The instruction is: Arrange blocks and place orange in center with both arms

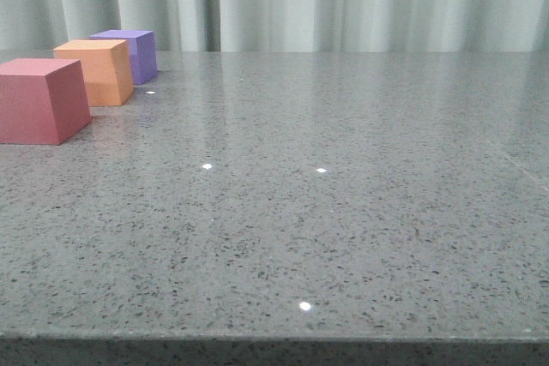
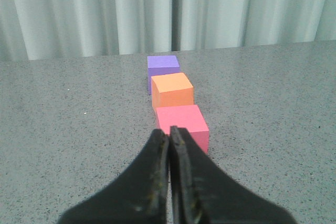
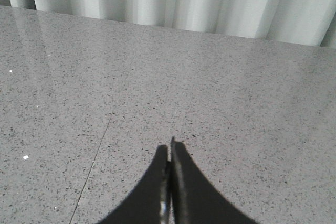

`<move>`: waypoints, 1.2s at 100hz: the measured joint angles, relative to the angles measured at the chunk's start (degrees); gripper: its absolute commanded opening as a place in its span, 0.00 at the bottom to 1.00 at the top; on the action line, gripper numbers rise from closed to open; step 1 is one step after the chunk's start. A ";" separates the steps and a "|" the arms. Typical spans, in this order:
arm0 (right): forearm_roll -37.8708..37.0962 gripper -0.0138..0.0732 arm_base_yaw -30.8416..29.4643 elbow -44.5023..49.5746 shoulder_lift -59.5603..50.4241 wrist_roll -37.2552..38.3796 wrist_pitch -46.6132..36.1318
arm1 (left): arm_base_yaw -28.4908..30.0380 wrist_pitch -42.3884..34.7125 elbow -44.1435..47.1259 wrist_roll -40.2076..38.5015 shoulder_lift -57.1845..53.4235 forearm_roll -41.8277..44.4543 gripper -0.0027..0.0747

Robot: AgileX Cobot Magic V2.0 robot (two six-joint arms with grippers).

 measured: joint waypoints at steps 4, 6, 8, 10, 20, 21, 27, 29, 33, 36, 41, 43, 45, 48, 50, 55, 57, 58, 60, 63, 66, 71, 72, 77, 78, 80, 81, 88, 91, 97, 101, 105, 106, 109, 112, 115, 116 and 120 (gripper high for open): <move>0.00 0.08 0.00 0.00 0.00 0.00 0.00 | 0.00 0.00 0.00 0.00 0.00 0.00 0.01; 0.00 0.08 0.00 0.00 0.00 0.00 0.00 | 0.00 0.00 0.00 0.00 0.00 0.00 0.01; 0.00 0.08 0.00 0.00 0.00 0.00 0.00 | 0.00 0.00 0.00 0.00 0.00 0.00 0.01; 0.00 0.08 0.00 0.00 0.00 0.00 0.00 | 0.00 0.00 0.00 0.00 0.00 0.00 0.01; 0.00 0.08 0.00 0.00 0.00 0.00 0.00 | 0.00 0.00 0.00 0.00 0.00 0.00 0.01; 0.00 0.08 0.00 0.00 0.00 0.00 0.00 | 0.00 0.00 0.00 0.00 0.00 0.00 0.01; 0.00 0.08 0.00 0.00 0.00 0.00 0.00 | 0.00 0.00 0.00 0.00 0.00 0.00 0.01; 0.00 0.08 0.00 0.00 0.00 0.00 0.00 | 0.00 0.00 0.00 0.00 0.00 0.00 0.01; 0.00 0.08 0.00 0.00 0.00 0.00 0.00 | 0.00 0.00 0.00 0.00 0.00 0.00 0.01; 0.00 0.08 0.00 0.00 0.00 0.00 0.00 | 0.00 0.00 0.00 0.00 0.00 0.00 0.01; 0.00 0.08 0.00 0.00 0.00 0.00 0.00 | 0.00 0.00 0.00 0.00 0.00 0.00 0.01; 0.00 0.08 0.00 0.00 0.00 0.00 0.00 | 0.00 0.00 0.00 0.00 0.00 0.00 0.01; 0.00 0.08 0.00 0.00 0.00 0.00 0.00 | 0.00 0.00 0.00 0.00 0.00 0.00 0.01; 0.00 0.08 0.00 0.00 0.00 0.00 0.00 | 0.00 0.00 0.00 0.00 0.00 0.00 0.01; 0.00 0.08 0.00 0.00 0.00 0.00 0.00 | 0.00 0.00 0.00 0.00 0.00 0.00 0.01; 0.00 0.08 0.00 0.00 0.00 0.00 0.00 | 0.00 0.00 0.00 0.00 0.00 0.00 0.01; 0.00 0.08 0.00 0.00 0.00 0.00 0.00 | 0.00 0.00 0.00 0.00 0.00 0.00 0.01; 0.00 0.08 0.00 0.00 0.00 0.00 0.00 | 0.00 0.00 0.00 0.00 0.00 0.00 0.01; 0.00 0.08 0.00 0.00 0.00 0.00 0.00 | 0.00 0.00 0.00 0.00 0.00 0.00 0.01; 0.00 0.08 0.00 0.00 0.00 0.00 0.00 | 0.00 0.00 0.00 0.00 0.00 0.00 0.01; 0.00 0.08 0.00 0.00 0.00 0.00 0.00 | 0.00 0.00 0.09 0.00 0.00 0.00 0.01; 0.00 0.08 0.00 0.00 0.00 0.00 0.00 | 0.00 -0.12 0.37 0.00 0.00 0.00 0.01; 0.00 0.08 0.00 0.00 0.00 0.00 0.00 | 0.00 -0.12 0.55 0.00 0.00 0.00 0.01; 0.00 0.08 0.00 0.00 0.00 0.00 0.00 | 0.00 -0.70 1.24 0.00 0.00 0.00 0.01; 0.00 0.08 0.00 0.00 0.00 0.00 0.00 | 0.00 -0.98 1.36 0.00 0.00 0.00 0.01; 0.00 0.08 0.00 0.00 0.00 0.00 0.00 | 0.00 -1.62 1.77 0.00 0.00 0.00 0.01; 0.00 0.08 0.00 0.00 0.00 0.00 0.00 | 0.00 -1.85 1.91 0.00 0.00 0.00 0.01; 0.00 0.08 0.00 0.00 0.00 0.00 0.00 | 0.00 -5.21 3.58 0.00 0.00 0.00 0.01; 0.00 0.08 0.00 0.00 0.00 0.00 0.00 | 0.11 -6.89 4.64 0.00 -0.13 0.00 0.01; 0.00 0.08 0.00 0.00 0.00 0.00 0.00 | 0.31 -10.41 6.53 0.00 -0.73 -0.22 0.01; 0.00 0.08 0.00 0.00 0.00 0.00 0.00 | 0.85 -12.09 7.94 0.00 -1.52 -0.34 0.01; 0.00 0.08 0.00 0.00 0.00 0.00 0.00 | 1.84 -12.94 9.33 0.00 -2.45 -0.78 0.01; 0.00 0.08 0.00 0.00 0.00 0.00 0.00 | 2.26 -13.20 9.57 0.00 -2.63 -0.78 0.01; 0.00 0.08 0.00 0.00 0.00 0.00 0.00 | 3.19 -13.46 10.47 0.00 -3.63 -1.08 0.01; 0.00 0.08 0.00 0.00 0.00 0.00 0.00 | 4.24 -13.71 11.60 0.00 -4.52 -1.57 0.01; 0.00 0.08 0.00 0.00 0.00 0.00 0.00 | 5.35 -13.82 12.50 0.00 -5.51 -1.86 0.01; 0.00 0.08 0.00 0.00 0.00 0.00 0.00 | 5.92 -13.86 12.72 0.00 -6.01 -1.89 0.01; 0.00 0.08 0.00 0.00 0.00 0.00 0.00 | 7.59 -14.09 14.09 0.00 -7.32 -2.26 0.01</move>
